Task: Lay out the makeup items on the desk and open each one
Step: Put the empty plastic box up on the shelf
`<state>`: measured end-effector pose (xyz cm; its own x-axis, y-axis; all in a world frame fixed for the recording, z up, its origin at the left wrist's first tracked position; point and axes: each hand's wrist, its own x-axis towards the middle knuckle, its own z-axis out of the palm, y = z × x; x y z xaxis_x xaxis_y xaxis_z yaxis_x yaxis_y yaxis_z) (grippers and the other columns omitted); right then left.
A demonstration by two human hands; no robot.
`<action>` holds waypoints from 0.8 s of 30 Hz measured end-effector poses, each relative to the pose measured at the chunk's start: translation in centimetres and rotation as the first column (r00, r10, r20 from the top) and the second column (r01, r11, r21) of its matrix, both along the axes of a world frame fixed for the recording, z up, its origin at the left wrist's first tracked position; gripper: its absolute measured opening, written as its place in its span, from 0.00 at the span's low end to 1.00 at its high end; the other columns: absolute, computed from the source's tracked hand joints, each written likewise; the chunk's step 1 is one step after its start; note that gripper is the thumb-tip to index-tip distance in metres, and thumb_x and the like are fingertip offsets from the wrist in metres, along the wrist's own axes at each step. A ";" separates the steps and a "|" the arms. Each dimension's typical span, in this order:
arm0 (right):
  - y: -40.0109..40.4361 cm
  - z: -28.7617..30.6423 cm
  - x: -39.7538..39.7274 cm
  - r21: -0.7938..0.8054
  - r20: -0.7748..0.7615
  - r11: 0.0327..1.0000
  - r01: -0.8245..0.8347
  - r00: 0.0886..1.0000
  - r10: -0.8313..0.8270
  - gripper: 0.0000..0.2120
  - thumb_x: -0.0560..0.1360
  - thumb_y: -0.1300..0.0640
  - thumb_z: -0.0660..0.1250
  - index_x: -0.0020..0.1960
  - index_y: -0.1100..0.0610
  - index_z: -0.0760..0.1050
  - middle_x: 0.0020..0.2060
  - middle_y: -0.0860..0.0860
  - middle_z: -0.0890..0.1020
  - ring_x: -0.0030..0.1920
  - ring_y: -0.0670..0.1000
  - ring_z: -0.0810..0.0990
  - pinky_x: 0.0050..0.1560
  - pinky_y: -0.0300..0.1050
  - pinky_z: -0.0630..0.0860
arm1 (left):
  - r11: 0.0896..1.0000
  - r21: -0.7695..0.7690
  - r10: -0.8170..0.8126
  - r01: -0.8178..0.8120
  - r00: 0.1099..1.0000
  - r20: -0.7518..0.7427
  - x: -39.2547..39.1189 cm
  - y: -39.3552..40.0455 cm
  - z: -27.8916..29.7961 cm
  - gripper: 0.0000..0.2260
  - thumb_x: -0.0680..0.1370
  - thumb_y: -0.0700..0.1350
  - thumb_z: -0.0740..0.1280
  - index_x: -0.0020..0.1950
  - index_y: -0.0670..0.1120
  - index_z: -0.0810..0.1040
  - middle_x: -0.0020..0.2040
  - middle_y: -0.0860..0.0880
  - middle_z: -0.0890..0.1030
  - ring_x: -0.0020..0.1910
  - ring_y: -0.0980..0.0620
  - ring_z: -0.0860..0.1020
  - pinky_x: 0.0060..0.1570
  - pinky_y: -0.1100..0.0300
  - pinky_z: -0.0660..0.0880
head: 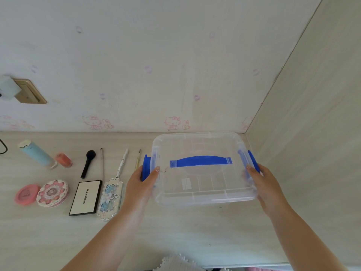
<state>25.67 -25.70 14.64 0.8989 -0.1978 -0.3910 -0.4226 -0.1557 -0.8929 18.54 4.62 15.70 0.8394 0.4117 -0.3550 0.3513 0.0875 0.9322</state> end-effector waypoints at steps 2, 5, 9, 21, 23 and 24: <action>0.2 0.1 0.1 -0.042 0.042 0.999 0.015 0.999 -0.013 0.19 0.74 0.45 0.66 0.62 0.50 0.74 0.51 0.51 0.81 0.53 0.53 0.80 0.59 0.56 0.75 | 0.999 0.031 0.038 -0.039 0.998 0.041 0.4 -0.2 0.1 0.05 0.75 0.50 0.67 0.49 0.55 0.80 0.40 0.55 0.80 0.39 0.56 0.78 0.40 0.64 0.73; 0.4 0.2 0.2 -0.055 0.105 0.998 0.029 0.994 -0.023 0.15 0.74 0.47 0.66 0.59 0.48 0.76 0.47 0.48 0.82 0.48 0.50 0.80 0.54 0.50 0.77 | 0.995 0.062 0.066 -0.073 0.992 0.107 1.0 -0.6 0.5 0.13 0.76 0.45 0.67 0.57 0.59 0.77 0.46 0.58 0.82 0.34 0.65 0.77 0.34 0.72 0.73; 0.6 0.3 0.3 -0.080 0.159 0.996 0.040 0.987 -0.027 0.10 0.74 0.48 0.65 0.55 0.44 0.78 0.40 0.45 0.81 0.42 0.47 0.79 0.44 0.42 0.74 | 0.993 0.074 0.084 -0.092 0.990 0.110 1.7 -0.8 0.9 0.18 0.76 0.44 0.67 0.65 0.59 0.74 0.49 0.59 0.82 0.35 0.62 0.76 0.36 0.71 0.73; 1.1 0.9 1.0 -0.156 0.213 0.985 0.071 0.976 -0.037 0.11 0.76 0.50 0.64 0.57 0.42 0.77 0.36 0.49 0.78 0.36 0.49 0.74 0.36 0.36 0.72 | 0.991 0.088 0.096 -0.103 0.992 0.081 3.0 -0.4 0.6 0.18 0.75 0.45 0.68 0.65 0.57 0.75 0.39 0.54 0.80 0.38 0.54 0.75 0.38 0.66 0.71; 1.2 1.1 1.1 -0.189 0.225 0.980 0.066 0.974 -0.023 0.15 0.76 0.51 0.64 0.62 0.45 0.75 0.36 0.53 0.77 0.36 0.50 0.73 0.36 0.37 0.71 | 0.990 0.098 0.096 -0.103 0.992 0.078 3.2 -0.4 0.5 0.18 0.75 0.46 0.68 0.64 0.58 0.75 0.40 0.54 0.80 0.38 0.54 0.75 0.39 0.67 0.71; 1.2 1.1 1.1 -0.203 0.227 0.977 0.062 0.974 -0.014 0.16 0.77 0.51 0.64 0.63 0.46 0.75 0.37 0.56 0.77 0.36 0.50 0.73 0.36 0.38 0.71 | 0.988 0.116 0.088 -0.097 0.993 0.078 3.3 -0.3 0.5 0.17 0.75 0.46 0.67 0.64 0.58 0.75 0.39 0.52 0.79 0.38 0.54 0.75 0.38 0.67 0.71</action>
